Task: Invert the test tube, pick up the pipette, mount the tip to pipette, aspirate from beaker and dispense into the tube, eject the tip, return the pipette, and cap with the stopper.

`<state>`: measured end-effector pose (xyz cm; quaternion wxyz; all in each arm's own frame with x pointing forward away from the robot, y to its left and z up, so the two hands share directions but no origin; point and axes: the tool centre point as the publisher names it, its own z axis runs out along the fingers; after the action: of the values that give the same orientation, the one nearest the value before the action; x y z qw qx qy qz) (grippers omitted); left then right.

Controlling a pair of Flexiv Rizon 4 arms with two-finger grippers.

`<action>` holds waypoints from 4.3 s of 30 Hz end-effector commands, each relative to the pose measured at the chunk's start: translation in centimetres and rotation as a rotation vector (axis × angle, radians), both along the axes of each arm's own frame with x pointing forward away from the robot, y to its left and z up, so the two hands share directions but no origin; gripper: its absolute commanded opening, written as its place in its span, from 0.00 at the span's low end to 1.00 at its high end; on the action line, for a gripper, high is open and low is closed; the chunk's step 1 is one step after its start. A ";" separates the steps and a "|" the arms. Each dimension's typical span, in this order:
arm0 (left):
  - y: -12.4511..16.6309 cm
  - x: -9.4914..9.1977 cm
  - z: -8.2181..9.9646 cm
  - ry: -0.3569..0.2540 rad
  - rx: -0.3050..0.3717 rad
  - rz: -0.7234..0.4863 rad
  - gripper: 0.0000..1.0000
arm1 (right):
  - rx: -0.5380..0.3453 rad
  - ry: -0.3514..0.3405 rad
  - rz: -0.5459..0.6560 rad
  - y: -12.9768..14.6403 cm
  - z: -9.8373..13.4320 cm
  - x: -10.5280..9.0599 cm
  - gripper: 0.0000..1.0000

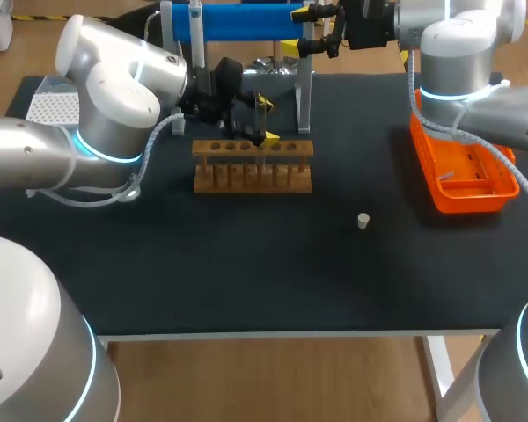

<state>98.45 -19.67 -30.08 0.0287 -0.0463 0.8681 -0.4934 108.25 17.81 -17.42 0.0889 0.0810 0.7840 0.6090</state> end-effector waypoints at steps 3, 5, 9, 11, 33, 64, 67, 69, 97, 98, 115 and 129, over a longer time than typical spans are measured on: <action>0.0 -0.1 0.0 -0.001 0.001 0.001 1.00 | -0.002 0.000 -0.001 0.0 0.0 0.0 1.00; 0.0 -0.1 0.0 -0.001 0.001 0.001 1.00 | -0.002 0.000 -0.001 0.0 0.0 0.0 1.00; 0.0 -0.1 0.0 -0.001 0.001 0.001 1.00 | -0.002 0.000 -0.001 0.0 0.0 0.0 1.00; 0.0 -0.1 0.0 -0.001 0.001 0.001 1.00 | -0.008 -0.005 -0.008 -0.7 0.0 -0.5 1.00; 0.0 -0.1 0.0 -0.001 0.001 0.001 1.00 | -0.093 0.045 -0.228 -17.9 -5.7 -18.0 1.00; 0.0 -0.1 0.0 -0.001 0.001 0.001 1.00 | -0.179 0.117 -0.362 -17.9 -14.7 -27.1 1.00; 0.0 -0.1 0.0 -0.001 0.001 0.001 1.00 | -0.184 0.131 -0.375 -17.7 -15.7 -27.4 1.00; 0.0 -0.1 0.0 -0.001 0.001 0.001 1.00 | -0.188 0.134 -0.376 -17.5 -16.3 -27.6 1.00; 0.0 -0.1 0.0 -0.001 0.001 0.001 1.00 | -0.191 0.178 -0.431 -15.7 -21.9 -26.5 0.96; 0.0 -0.1 0.0 -0.001 0.001 0.001 1.00 | -0.192 0.179 -0.429 -15.5 -22.0 -26.6 0.94; 0.0 -0.1 0.0 -0.001 0.001 0.001 1.00 | -0.205 0.184 -0.429 -14.6 -23.6 -25.5 0.80; 0.0 -0.1 0.0 -0.001 0.001 0.001 1.00 | -0.199 0.199 -0.438 -14.1 -24.4 -24.6 0.58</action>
<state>98.42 -19.65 -30.06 0.0289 -0.0464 0.8681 -0.4934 83.43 3.42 -41.52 0.1465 0.2976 0.8091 0.4851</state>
